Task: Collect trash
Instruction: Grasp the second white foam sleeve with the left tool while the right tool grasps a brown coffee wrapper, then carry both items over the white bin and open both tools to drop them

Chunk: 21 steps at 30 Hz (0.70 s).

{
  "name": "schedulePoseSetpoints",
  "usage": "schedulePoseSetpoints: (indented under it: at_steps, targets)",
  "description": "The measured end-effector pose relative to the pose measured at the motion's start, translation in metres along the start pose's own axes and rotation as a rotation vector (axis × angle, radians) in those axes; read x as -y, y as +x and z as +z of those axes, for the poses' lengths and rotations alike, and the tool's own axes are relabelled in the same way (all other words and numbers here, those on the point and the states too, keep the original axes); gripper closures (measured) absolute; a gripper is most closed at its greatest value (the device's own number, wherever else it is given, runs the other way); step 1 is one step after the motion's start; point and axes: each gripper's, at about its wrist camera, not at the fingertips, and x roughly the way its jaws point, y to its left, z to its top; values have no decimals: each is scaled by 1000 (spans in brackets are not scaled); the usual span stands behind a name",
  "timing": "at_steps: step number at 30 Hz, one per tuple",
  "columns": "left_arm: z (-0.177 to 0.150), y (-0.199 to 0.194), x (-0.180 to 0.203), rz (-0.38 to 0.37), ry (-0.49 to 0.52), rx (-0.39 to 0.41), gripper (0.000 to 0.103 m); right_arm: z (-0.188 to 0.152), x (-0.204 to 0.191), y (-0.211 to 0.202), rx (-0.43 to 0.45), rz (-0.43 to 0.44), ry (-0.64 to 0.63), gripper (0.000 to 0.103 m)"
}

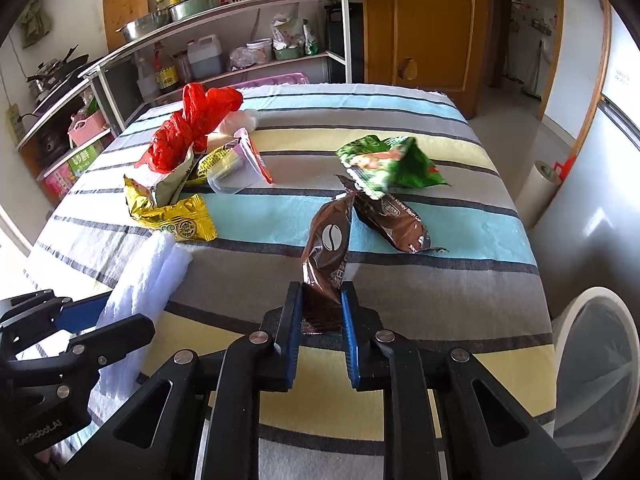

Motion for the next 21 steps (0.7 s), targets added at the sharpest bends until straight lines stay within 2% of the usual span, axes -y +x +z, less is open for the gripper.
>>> schedulePoseSetpoints:
  at_steps: [11,21]
  targets:
    - [1,-8,0,15,3,15,73,-3,0,-12,34,36,14,84]
    - [7,-20,10,10,29,42,73,-9,4,-41,100,55,44,84]
